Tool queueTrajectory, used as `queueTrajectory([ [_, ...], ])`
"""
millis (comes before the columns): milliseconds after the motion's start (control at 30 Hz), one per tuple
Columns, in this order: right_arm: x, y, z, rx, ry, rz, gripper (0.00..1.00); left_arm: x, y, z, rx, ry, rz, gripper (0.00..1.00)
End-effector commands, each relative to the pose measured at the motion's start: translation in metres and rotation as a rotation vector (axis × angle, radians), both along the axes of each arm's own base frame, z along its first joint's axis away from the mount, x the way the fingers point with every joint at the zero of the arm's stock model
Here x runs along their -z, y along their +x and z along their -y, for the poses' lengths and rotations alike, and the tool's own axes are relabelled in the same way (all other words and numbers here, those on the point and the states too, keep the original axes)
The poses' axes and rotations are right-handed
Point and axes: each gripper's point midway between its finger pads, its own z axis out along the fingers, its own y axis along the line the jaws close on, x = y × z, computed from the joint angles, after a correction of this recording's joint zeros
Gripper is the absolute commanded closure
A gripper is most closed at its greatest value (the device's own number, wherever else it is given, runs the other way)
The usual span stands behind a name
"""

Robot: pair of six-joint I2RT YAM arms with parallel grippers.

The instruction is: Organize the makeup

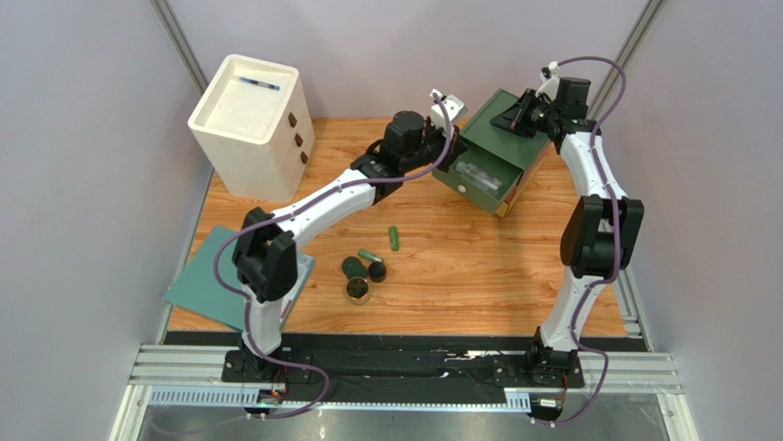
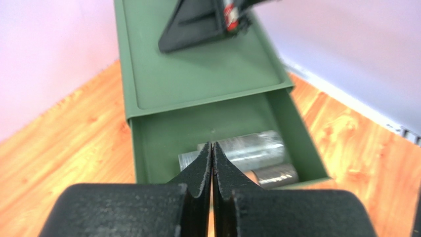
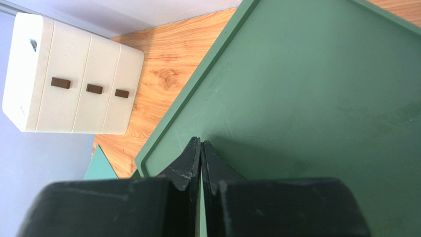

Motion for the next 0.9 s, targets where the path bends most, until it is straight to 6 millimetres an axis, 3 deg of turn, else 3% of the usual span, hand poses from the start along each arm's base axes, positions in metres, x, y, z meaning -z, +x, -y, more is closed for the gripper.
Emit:
queueTrajectory([
  [0,0.167,-0.084,0.007,0.022,-0.091,-0.619,0.95,-0.051,-0.027,-0.022,0.033,-0.051,0.103,1.00],
  [167,0.170,-0.084,0.007,0.021,-0.087,-0.626,0.95,0.009,-0.060,-0.041,0.080,0.054,-0.042,1.00],
  [400,0.169,-0.084,0.007,0.022,-0.084,-0.628,0.95,0.053,-0.068,-0.035,0.128,0.104,-0.154,1.00],
  [567,0.162,-0.083,0.005,0.014,-0.072,-0.610,0.96,0.064,-0.057,-0.016,0.146,0.098,-0.172,1.00],
  [767,0.131,-0.078,-0.005,-0.025,-0.017,-0.515,0.96,0.058,-0.033,0.017,0.166,0.051,-0.144,1.00],
  [867,0.116,-0.077,-0.009,-0.035,0.006,-0.477,0.96,0.045,-0.024,0.034,0.184,-0.004,-0.125,1.00],
])
